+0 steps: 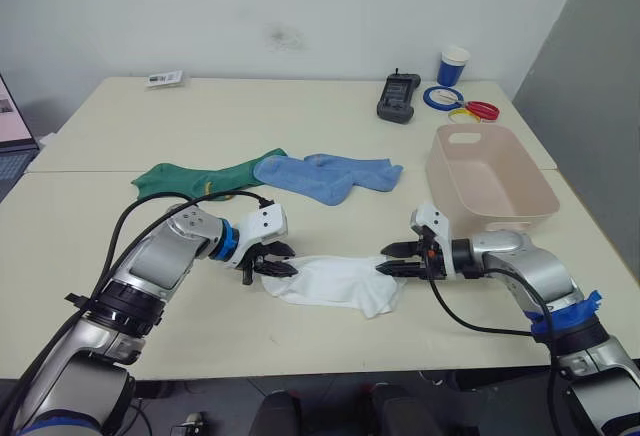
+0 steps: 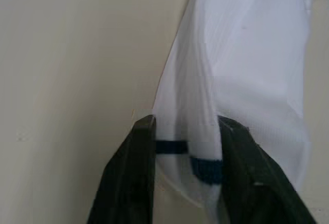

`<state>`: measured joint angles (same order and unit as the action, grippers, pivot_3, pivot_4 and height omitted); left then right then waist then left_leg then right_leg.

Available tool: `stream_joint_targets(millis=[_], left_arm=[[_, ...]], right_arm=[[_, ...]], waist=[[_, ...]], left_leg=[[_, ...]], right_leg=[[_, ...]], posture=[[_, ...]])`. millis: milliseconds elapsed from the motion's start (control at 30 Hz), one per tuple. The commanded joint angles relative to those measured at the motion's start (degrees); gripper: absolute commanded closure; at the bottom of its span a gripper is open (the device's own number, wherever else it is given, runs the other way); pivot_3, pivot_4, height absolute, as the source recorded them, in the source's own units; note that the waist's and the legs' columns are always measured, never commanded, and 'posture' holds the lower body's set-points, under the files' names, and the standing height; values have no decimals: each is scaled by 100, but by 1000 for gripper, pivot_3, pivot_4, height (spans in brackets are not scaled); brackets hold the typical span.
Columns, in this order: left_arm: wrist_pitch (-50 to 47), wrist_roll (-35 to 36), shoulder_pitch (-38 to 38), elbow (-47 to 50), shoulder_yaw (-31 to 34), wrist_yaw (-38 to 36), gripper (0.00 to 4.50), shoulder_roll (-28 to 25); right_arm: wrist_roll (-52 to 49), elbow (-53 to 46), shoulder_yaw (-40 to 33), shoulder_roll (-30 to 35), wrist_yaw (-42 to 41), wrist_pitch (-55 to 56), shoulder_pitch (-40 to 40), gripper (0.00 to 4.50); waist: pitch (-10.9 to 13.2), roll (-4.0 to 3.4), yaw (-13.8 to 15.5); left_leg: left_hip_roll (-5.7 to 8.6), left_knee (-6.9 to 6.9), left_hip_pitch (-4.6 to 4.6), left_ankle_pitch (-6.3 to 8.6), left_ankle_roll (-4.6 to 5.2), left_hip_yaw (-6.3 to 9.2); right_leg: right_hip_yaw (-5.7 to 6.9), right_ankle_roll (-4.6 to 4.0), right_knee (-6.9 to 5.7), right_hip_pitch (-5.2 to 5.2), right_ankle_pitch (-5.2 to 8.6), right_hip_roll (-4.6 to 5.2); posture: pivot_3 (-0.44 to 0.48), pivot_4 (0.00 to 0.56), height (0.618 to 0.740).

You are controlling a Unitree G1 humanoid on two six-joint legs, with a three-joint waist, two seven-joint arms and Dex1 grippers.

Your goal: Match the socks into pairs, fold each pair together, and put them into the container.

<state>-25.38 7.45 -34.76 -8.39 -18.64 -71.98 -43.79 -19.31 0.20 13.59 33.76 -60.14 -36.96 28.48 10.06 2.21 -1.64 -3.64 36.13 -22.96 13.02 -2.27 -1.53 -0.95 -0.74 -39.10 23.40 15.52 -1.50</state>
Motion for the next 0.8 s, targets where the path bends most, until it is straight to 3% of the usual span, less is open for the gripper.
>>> stream_joint_targets(millis=[33,100,300,433,567,800], left_arm=[[262,91,-119,-146,608,314,1748,-38],[417,185,-83,-286,934,457,1175,-56],[811,816,729,405,1745,153,1175,-270],[1125,1062,1361,1039,1947,-117,1175,-406],[1621,1045,1924,1639,1882,-235,1175,-442],[2226,635,2179,1648,1578,26,1175,-261]], right_arm=[[-188,-475,-602,232,175,-57,-109,1449],[-361,-722,-822,297,241,-275,-214,796],[-882,-1531,-1243,614,271,-988,-809,796],[-1074,-1977,-1204,625,476,-1309,-1138,796],[-1149,-2442,-977,521,749,-1540,-1543,796],[-1062,-2369,-803,406,1075,-1553,-1621,796]], waist=[[0,0,1],[0,0,-4],[0,-1,-9],[0,0,-6],[0,0,-3],[0,0,-9]], left_leg=[[-1,0,-2,0,0,1],[-1,0,-1,0,0,0],[-7,-3,4,0,0,-1],[-3,-1,2,0,0,-3],[-3,-3,6,0,-1,-3],[-1,-2,8,0,-1,-6]], right_leg=[[1,0,1,0,0,0],[0,0,1,1,0,0],[-1,0,0,0,0,17],[0,0,1,-1,0,26],[0,0,2,-4,0,30],[-2,1,3,-5,0,28]], posture=[[0,150,740],[0,150,740],[0,150,740],[0,150,740],[0,150,740],[0,150,740]])
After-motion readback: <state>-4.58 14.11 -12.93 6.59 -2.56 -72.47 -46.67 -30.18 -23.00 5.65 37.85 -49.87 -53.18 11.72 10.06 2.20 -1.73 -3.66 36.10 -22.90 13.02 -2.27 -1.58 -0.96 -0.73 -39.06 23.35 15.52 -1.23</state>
